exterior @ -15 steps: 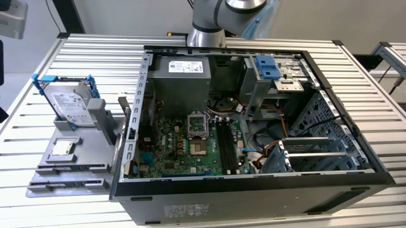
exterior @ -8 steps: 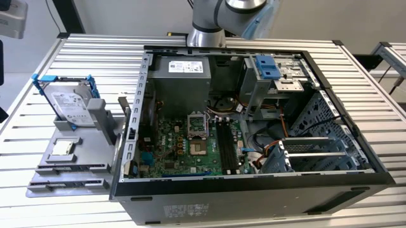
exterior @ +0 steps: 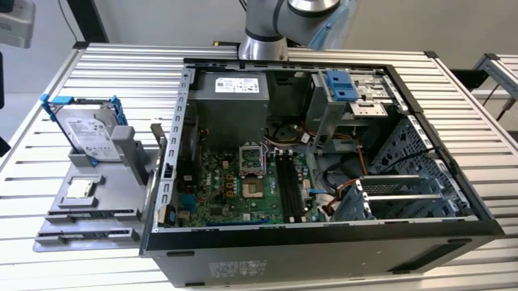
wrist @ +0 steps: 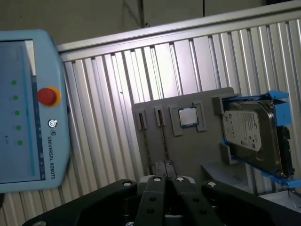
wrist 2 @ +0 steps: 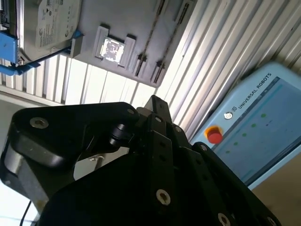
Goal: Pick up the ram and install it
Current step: 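Pick up the ram and move it above insertion slot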
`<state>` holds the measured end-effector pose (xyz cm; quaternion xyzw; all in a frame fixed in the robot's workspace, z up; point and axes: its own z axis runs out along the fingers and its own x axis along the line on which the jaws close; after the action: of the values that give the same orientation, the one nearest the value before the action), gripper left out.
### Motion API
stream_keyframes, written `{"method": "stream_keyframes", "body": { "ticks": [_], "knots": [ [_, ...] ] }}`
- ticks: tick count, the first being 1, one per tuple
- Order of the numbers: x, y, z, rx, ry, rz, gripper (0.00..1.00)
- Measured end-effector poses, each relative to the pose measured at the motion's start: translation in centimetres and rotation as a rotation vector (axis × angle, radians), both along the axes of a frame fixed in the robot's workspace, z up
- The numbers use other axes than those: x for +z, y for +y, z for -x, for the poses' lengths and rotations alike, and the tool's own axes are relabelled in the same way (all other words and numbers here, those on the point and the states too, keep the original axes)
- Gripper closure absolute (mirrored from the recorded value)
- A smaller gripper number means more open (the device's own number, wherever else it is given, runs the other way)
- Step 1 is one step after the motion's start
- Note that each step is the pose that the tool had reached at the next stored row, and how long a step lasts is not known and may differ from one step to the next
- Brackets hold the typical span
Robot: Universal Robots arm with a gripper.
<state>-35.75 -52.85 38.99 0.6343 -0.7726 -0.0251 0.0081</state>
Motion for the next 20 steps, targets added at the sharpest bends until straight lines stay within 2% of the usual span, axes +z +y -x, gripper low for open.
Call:
{"method": "stream_keyframes", "body": {
  "ticks": [8, 10, 12, 18, 20],
  "knots": [
    [0.00, 0.00, 0.00, 0.027, 0.0000, 0.0000, 1.00],
    [0.00, 0.01, 0.01, 0.038, -0.0016, 0.0003, 1.00],
    [-0.01, 0.00, 0.00, 0.071, -0.0057, 0.0004, 1.00],
    [-0.10, 0.00, 0.00, 0.183, -0.0270, 0.0066, 1.00],
    [-0.20, 0.00, -0.01, 0.210, -0.0293, 0.0095, 1.00]
  ]
}}
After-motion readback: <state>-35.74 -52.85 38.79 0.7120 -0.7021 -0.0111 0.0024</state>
